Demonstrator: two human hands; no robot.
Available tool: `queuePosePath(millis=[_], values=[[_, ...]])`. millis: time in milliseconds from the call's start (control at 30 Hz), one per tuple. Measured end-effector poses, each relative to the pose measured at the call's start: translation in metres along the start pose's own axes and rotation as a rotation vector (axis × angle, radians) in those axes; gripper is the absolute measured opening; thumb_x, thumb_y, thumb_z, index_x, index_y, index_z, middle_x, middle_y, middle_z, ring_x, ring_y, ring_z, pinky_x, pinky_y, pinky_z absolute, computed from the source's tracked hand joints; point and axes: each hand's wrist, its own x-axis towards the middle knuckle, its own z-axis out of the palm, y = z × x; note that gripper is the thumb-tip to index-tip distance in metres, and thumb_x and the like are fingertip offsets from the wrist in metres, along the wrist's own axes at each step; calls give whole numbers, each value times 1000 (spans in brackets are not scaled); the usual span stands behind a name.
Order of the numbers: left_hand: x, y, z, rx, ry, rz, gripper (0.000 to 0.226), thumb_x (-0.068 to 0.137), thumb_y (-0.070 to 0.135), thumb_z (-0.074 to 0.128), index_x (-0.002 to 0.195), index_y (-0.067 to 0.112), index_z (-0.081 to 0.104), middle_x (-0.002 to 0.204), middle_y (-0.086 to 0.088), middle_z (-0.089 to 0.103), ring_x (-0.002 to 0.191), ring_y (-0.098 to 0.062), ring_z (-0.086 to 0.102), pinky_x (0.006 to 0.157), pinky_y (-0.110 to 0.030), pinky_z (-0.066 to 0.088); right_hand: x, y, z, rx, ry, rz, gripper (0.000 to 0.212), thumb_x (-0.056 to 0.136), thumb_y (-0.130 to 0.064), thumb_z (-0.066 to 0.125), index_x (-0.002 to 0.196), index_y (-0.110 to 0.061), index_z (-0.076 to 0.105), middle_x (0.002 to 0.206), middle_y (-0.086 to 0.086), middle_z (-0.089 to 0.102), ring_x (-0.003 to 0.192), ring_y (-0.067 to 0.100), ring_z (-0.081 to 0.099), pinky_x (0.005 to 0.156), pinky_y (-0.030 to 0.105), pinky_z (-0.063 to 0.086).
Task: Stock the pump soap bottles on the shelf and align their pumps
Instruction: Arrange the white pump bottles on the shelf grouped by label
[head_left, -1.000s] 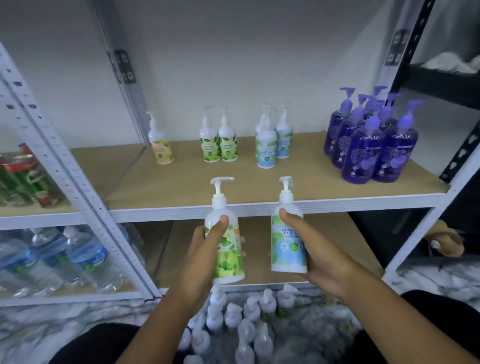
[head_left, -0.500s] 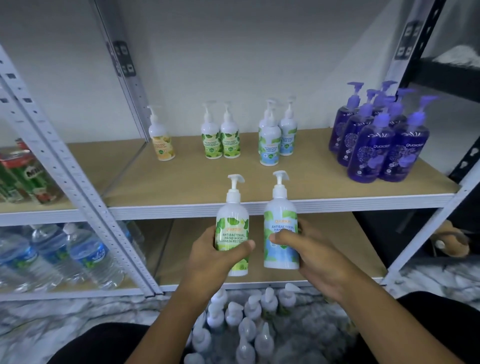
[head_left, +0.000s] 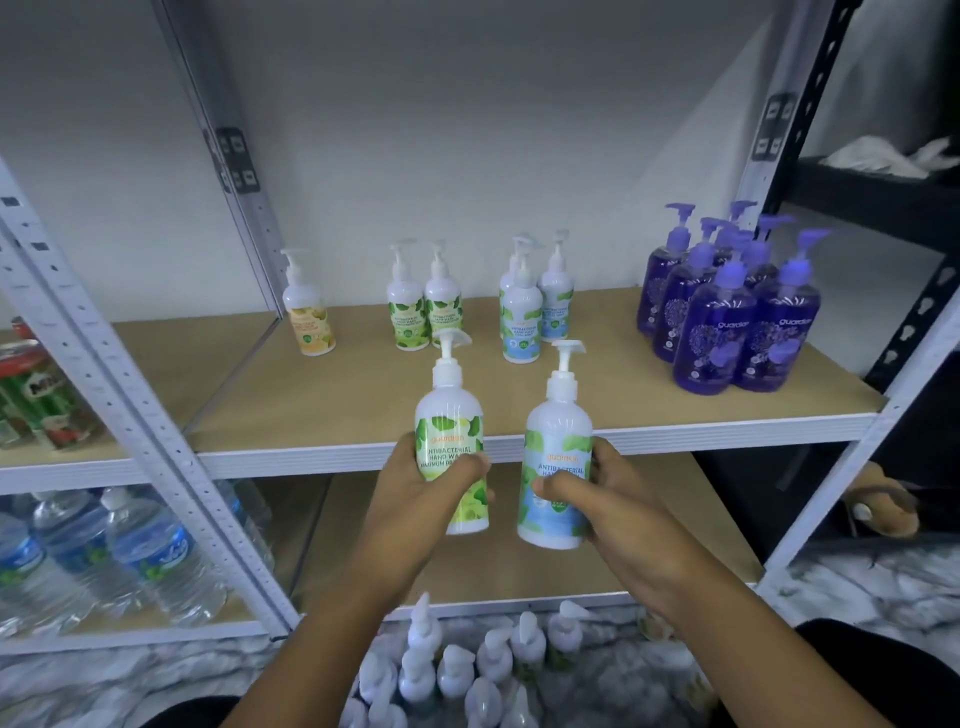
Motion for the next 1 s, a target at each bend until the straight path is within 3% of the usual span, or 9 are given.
queuePosePath(millis=[167,267,433,533,600,733,867,1000], values=[[41,27,11,68,-3,55,48,67,34,77,108,13,62,98,-16,72,87,-34,74,78,-52,62,22,-17,-13,-7,40,-71,43,75,-5,78,114,-18,64,108,12,73,103,33,70,97,54,53],[61,23,16,40,20,31,54,62,39,78,109,15,62,98,-13,72,87,-31,74,83,-51,60,47,-32,-22,-64,64,-114,42,77,-5,77,114,-20,64,108,9,73,101,29,71,96,50,54],[87,11,23,41,28,9,46,73,33,81,110,13,62,98,-13,71,87,-30,73,81,-47,59,102,-59,-30,-194,116,-183,38,78,-8,80,111,-20,66,100,-1,75,91,14,73,81,33,60],[98,10,28,56,28,25,30,84,26,77,107,15,61,96,-10,71,84,-25,71,71,-35,56,127,-59,-34,-254,146,-229,41,78,-9,81,113,-23,65,96,-9,73,79,-2,70,63,13,53],[104,8,30,64,25,25,29,84,25,77,107,16,61,95,-10,71,85,-27,71,68,-31,55,138,-49,-38,-275,164,-243,46,79,-10,81,118,-25,63,100,-10,71,78,-5,68,62,9,50],[112,2,33,68,30,3,31,83,28,78,106,17,61,95,-10,72,86,-28,72,72,-35,56,155,-22,-47,-304,181,-260,56,78,-10,82,126,-26,59,109,-6,71,96,7,68,77,17,54],[115,2,37,75,32,-5,27,84,26,77,104,17,63,90,-6,72,73,-15,70,63,-26,52,168,-11,-49,-324,184,-282,70,77,-11,83,137,-26,51,121,-4,66,107,11,65,93,34,56],[118,-1,40,103,30,-27,32,82,30,77,107,15,63,92,-6,72,75,-16,70,63,-26,50,177,-7,-49,-440,226,-314,73,73,-19,85,135,-31,48,129,-1,54,110,10,61,97,32,53]])
